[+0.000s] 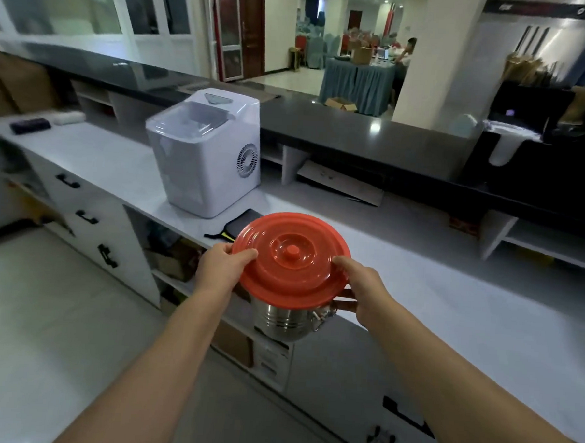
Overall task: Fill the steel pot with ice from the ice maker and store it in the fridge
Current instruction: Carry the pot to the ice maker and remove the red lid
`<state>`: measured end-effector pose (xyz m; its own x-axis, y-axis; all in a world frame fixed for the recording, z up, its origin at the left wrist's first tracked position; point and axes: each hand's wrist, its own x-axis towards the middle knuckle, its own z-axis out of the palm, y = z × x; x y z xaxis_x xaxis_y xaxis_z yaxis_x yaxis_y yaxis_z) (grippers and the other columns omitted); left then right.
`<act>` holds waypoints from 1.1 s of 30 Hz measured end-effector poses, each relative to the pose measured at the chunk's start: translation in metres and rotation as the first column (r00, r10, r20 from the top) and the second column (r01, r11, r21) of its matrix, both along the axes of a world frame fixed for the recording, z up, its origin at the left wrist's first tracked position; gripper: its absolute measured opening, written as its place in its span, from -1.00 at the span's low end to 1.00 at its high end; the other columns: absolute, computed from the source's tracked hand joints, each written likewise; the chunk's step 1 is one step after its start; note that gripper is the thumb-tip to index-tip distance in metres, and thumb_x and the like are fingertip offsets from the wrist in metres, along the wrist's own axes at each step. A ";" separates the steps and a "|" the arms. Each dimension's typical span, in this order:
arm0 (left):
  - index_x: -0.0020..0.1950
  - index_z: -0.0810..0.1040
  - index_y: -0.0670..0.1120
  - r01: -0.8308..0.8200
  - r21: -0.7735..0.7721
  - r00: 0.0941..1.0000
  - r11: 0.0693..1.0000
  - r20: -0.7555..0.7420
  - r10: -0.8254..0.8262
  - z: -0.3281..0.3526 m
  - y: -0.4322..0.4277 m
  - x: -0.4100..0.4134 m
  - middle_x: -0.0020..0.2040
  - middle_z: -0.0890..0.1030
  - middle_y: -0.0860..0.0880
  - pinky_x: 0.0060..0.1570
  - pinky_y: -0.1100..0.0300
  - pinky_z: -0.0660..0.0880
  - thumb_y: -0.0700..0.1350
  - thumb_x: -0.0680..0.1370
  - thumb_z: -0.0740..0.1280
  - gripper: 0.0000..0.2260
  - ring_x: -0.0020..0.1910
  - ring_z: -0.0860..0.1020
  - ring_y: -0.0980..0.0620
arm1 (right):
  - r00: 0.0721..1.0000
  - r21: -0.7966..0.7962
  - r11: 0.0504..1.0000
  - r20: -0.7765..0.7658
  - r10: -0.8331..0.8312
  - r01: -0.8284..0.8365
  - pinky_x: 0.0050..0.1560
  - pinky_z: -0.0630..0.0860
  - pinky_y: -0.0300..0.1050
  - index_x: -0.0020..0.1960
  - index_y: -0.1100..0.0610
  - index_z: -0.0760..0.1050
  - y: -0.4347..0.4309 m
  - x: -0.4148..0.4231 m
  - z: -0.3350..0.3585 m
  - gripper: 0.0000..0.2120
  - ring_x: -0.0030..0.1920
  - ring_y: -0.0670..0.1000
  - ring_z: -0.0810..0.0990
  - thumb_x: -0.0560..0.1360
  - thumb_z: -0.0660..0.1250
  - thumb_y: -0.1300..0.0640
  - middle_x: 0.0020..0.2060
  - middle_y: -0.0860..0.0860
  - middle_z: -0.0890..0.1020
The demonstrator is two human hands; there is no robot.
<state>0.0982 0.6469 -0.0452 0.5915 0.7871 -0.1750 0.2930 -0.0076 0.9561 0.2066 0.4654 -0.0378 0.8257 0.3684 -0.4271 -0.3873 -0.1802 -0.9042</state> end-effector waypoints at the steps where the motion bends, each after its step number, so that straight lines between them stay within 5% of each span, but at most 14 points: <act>1: -0.02 0.59 -0.06 0.000 -0.005 1.000 1.000 -0.008 0.000 0.000 0.014 -0.007 -0.10 0.65 -0.03 0.02 -0.03 0.56 0.05 0.33 0.46 -0.69 -0.09 0.61 -0.03 | 1.000 -0.009 1.000 0.002 0.011 -0.011 -0.24 0.60 -0.02 -0.08 0.22 0.50 0.015 -0.006 0.000 -0.82 -0.23 0.13 0.62 0.50 0.30 0.08 -0.30 0.12 0.59; 7: -0.14 0.53 -0.02 -0.040 0.033 0.999 0.999 -0.012 0.040 -0.003 0.095 -0.046 -0.14 0.61 -0.01 -0.08 0.09 0.48 -0.03 0.49 0.38 -0.91 -0.10 0.57 -0.01 | 0.998 -0.023 0.998 -0.008 0.056 -0.056 -0.08 0.59 0.04 -0.07 0.22 0.51 0.105 -0.039 -0.001 -0.80 -0.19 0.14 0.62 0.49 0.32 0.06 -0.28 0.13 0.60; 14: -0.21 0.53 -0.05 -0.181 0.042 0.984 0.983 0.013 0.180 0.001 0.204 -0.111 -0.18 0.64 -0.15 0.02 -0.13 0.54 -0.07 0.46 0.36 -0.91 -0.13 0.61 -0.16 | 0.990 -0.008 0.990 -0.027 0.139 -0.139 -0.13 0.59 0.04 -0.12 0.22 0.50 0.228 -0.088 0.000 -0.83 -0.29 0.14 0.63 0.50 0.33 0.09 -0.35 0.14 0.61; 20: -0.22 0.53 -0.07 -0.268 0.016 0.963 0.963 0.047 0.267 0.009 0.260 -0.144 -0.22 0.63 -0.11 0.02 -0.10 0.54 -0.06 0.42 0.36 -0.90 -0.18 0.60 -0.10 | 0.977 0.009 0.977 -0.027 0.213 -0.213 -0.22 0.59 -0.03 -0.01 0.27 0.54 0.302 -0.108 -0.001 -0.75 -0.26 0.15 0.63 0.47 0.34 0.08 -0.25 0.18 0.63; 24: -0.19 0.54 -0.06 -0.343 0.007 0.939 0.939 0.048 0.342 0.007 0.300 -0.154 -0.16 0.64 -0.12 0.04 -0.14 0.54 0.05 0.30 0.34 -0.79 -0.10 0.61 -0.14 | 0.970 0.014 0.970 -0.016 0.243 -0.243 -0.33 0.54 -0.11 -0.07 0.25 0.54 0.351 -0.109 -0.003 -0.79 -0.36 0.10 0.60 0.46 0.35 0.08 -0.37 0.12 0.59; 33: -0.19 0.50 -0.03 -0.432 0.014 0.901 0.902 0.057 0.430 -0.001 0.397 -0.139 -0.13 0.62 -0.11 0.06 -0.09 0.53 -0.07 0.43 0.36 -0.93 -0.08 0.59 -0.11 | 0.948 0.055 0.948 -0.042 0.314 -0.312 -0.26 0.49 -0.09 -0.07 0.25 0.52 0.466 -0.086 -0.013 -0.79 -0.32 0.08 0.55 0.49 0.34 0.08 -0.33 0.12 0.56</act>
